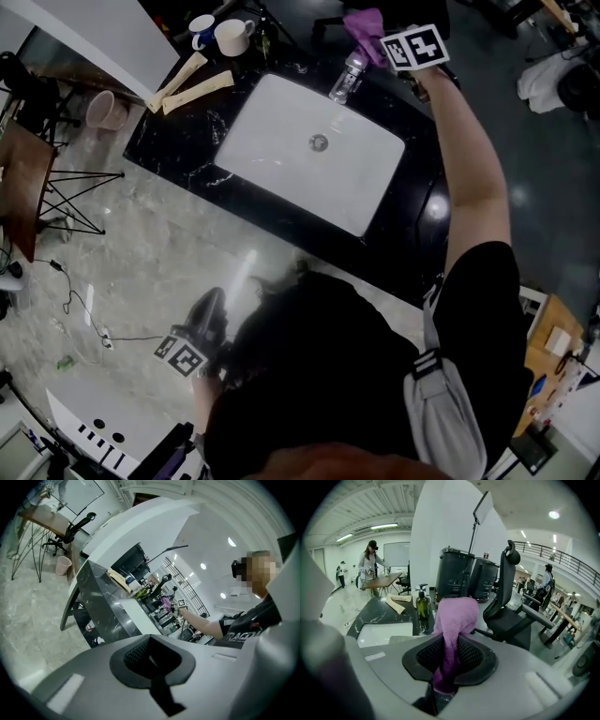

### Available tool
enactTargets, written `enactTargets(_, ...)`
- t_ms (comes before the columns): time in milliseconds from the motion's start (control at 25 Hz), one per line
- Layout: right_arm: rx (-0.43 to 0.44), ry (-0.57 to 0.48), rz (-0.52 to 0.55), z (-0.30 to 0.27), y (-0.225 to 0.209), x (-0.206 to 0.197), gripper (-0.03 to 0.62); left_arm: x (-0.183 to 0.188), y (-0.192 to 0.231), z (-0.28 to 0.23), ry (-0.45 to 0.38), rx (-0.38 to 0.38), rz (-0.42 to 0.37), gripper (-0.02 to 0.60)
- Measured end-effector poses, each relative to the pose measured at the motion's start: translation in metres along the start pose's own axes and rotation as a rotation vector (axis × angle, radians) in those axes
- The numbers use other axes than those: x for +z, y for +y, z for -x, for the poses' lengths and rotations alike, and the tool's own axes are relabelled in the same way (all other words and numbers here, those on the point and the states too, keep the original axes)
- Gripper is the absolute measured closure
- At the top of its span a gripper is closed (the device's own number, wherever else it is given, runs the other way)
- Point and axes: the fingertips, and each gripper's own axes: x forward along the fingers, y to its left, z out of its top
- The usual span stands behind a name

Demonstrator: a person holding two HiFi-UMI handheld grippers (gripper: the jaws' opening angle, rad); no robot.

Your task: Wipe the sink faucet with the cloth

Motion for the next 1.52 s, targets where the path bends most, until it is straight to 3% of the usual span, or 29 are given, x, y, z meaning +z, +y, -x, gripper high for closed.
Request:
enactTargets(200, 0.028, -0.037, -0.002, 0.017, 0.024, -0.005, 0.516, 0.001, -0.012, -0.008, 0.023, -0.039, -0.032, 0.589)
enactTargets(440, 0.147, -0.123, 0.128, 0.063, 0.11, -0.027, 0.514, 0.0, -0.016, -0.009, 0.027, -0.07, -0.045, 0.589)
enactTargets(640, 0.196, -0.067, 0.237, 0.057, 0.161, -0.072, 0.514, -0.002, -0.015, -0.006, 0.019, -0.068, -0.033, 0.589)
enactTargets(800, 0.173, -0.029, 0.232, 0.03, 0.14, -0.072, 0.514, -0.005, -0.017, -0.002, 0.004, -0.046, -0.02, 0.589)
enactTargets(1040, 0.063, 0.005, 0.054, -0.006, 0.062, -0.062, 0.516, -0.006, -0.009, 0.007, -0.03, 0.005, 0.011, 0.589)
enactTargets(1400, 0.057, -0.023, 0.021, -0.004, 0.07, -0.064, 0.519, -0.008, -0.013, -0.003, -0.003, -0.01, -0.004, 0.589)
enactTargets(1520, 0.105, -0.046, 0.029, 0.008, 0.095, -0.069, 0.52, -0.008, -0.017, -0.008, 0.018, -0.03, -0.015, 0.589)
